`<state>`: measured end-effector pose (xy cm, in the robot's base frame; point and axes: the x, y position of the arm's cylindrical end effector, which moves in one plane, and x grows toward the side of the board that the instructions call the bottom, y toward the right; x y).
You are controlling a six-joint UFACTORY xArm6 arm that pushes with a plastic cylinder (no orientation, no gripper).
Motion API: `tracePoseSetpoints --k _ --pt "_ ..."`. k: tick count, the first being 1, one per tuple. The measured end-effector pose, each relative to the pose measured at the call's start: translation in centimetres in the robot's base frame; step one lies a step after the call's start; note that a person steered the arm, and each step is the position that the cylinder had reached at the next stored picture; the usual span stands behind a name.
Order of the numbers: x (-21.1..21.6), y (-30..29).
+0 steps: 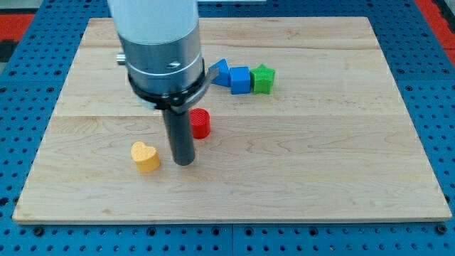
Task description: Move heart downwards
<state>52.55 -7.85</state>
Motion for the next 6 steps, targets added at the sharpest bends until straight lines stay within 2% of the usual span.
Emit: tracePoseSetpoints --k 1,3,6 --pt "-1.7 -5.5" --pt "-1.6 -11.3" --pt "0.2 -12.3"
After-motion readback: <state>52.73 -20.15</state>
